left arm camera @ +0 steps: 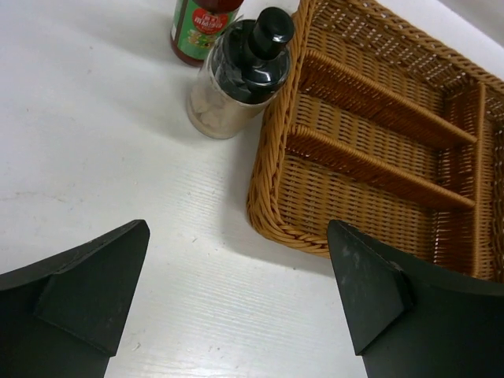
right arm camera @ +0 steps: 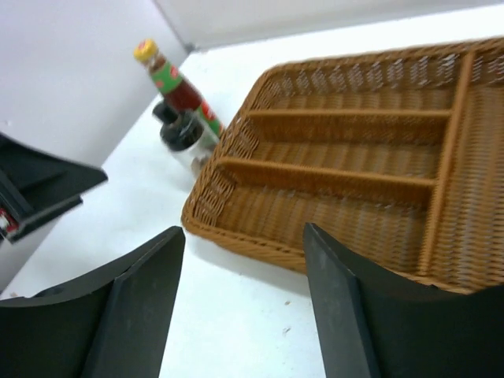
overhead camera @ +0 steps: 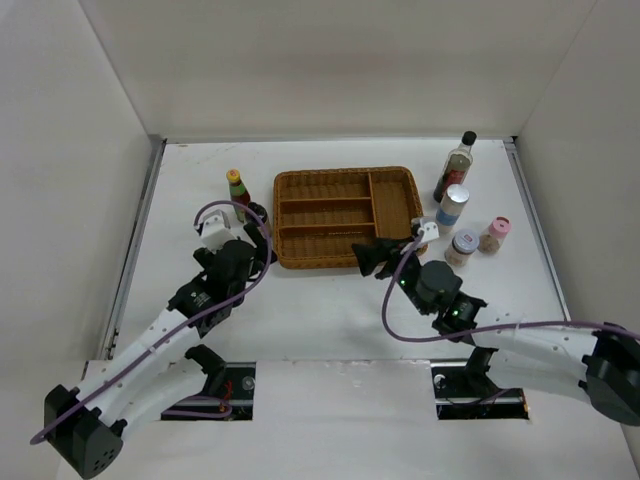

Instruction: Organize the condiment bottles

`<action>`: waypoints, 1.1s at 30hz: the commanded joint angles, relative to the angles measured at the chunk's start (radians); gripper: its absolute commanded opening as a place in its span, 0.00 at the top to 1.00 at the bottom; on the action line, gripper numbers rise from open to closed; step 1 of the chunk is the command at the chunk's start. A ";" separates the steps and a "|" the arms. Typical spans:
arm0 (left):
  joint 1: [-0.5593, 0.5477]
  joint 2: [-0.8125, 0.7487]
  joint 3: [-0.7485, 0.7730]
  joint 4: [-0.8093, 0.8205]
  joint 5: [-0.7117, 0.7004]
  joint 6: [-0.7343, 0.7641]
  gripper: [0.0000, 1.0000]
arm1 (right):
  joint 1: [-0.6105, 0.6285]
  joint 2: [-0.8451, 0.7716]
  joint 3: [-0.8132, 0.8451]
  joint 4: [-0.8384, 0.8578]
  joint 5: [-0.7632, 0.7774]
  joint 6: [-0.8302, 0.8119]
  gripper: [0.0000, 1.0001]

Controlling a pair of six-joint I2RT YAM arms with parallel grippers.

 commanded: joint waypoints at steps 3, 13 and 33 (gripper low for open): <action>0.044 0.035 0.059 0.016 0.000 0.040 0.00 | -0.058 -0.138 -0.056 0.075 0.061 -0.003 0.27; 0.045 0.168 0.100 0.197 -0.030 0.169 0.00 | -0.084 -0.134 -0.058 0.056 0.059 0.013 0.75; 0.138 0.529 0.234 0.353 -0.063 0.264 0.17 | -0.053 -0.061 -0.021 0.057 0.027 -0.006 0.36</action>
